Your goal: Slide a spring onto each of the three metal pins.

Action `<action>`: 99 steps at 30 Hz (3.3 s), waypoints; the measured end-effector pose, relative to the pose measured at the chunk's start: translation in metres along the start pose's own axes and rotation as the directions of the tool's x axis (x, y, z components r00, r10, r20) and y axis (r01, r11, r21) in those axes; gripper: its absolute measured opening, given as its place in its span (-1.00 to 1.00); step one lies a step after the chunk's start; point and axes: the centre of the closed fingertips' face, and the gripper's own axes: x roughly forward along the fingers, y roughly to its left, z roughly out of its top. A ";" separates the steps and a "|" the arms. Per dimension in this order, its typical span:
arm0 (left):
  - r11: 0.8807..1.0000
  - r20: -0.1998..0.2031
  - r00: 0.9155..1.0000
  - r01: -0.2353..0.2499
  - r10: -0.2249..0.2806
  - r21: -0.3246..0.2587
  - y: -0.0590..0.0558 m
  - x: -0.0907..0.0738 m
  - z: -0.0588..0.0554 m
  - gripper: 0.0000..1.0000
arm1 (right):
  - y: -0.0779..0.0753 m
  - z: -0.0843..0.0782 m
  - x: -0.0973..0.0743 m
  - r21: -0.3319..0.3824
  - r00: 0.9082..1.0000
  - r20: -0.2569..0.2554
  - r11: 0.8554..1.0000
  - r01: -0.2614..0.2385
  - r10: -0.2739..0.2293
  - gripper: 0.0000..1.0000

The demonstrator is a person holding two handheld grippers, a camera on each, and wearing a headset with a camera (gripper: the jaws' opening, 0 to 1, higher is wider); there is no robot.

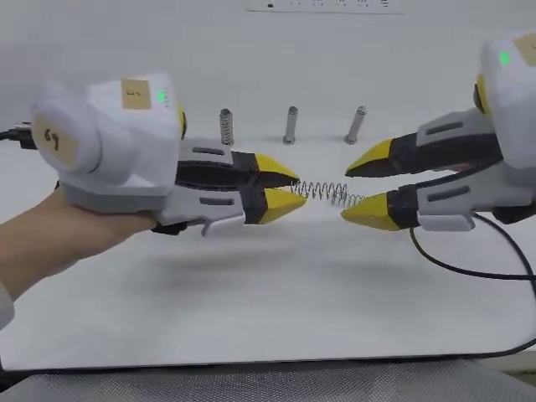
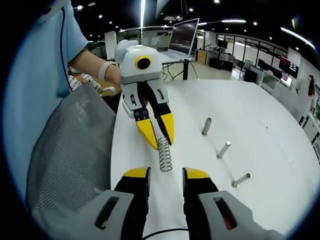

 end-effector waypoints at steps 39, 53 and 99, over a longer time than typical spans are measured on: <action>1.000 -0.011 1.000 0.026 -0.026 -0.001 -0.005 0.003 -0.004 -0.94 | 0.010 0.007 -0.002 -0.051 0.997 -0.057 0.998 -0.049 0.046 -0.84; 0.997 -0.043 0.998 0.057 -0.056 0.043 -0.008 0.006 -0.004 -0.97 | 0.009 0.012 -0.005 -0.099 0.989 -0.123 0.991 -0.093 0.080 -0.85; 0.993 -0.130 0.987 0.105 -0.096 0.062 -0.016 0.015 -0.020 -0.97 | 0.018 0.023 -0.001 -0.233 0.969 -0.218 0.958 -0.167 0.116 -0.72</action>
